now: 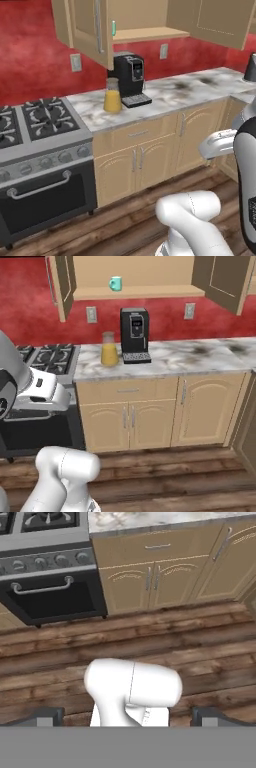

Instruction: There is a tray on the dining counter. Grab the cup, mug, and pitcher and place them on the tray. The pitcher may be placed next to the tray if it cannot fit the tray.

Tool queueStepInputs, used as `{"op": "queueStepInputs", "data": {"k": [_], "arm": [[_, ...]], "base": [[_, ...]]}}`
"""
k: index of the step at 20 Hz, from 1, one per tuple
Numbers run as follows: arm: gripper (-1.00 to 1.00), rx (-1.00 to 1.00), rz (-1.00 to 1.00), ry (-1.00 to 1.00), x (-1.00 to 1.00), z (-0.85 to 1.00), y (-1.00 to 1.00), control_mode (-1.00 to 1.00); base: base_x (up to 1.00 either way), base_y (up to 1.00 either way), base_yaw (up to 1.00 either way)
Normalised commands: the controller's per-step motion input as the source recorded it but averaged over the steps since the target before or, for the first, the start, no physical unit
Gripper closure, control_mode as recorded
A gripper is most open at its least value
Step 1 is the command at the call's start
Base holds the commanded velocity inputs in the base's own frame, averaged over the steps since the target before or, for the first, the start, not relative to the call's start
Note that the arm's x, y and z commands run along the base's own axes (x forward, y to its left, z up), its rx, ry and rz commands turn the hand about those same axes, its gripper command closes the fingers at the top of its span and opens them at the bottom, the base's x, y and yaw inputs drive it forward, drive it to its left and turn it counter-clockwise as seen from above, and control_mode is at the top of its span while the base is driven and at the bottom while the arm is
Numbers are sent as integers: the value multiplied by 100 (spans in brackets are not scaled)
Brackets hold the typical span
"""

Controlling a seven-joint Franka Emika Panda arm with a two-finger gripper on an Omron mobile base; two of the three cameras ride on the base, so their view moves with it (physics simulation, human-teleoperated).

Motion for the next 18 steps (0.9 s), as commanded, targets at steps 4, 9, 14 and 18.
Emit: {"op": "queueStepInputs", "data": {"k": [4,9,14,18], "arm": [[-100,0,0,0,0,0,0,100],[-100,0,0,0,0,0,0,100],[-100,0,0,0,0,0,0,100],[-100,0,0,0,0,0,0,100]], "base": [[24,-48,16],[43,-18,6],[67,0,0],[85,-2,2]]}}
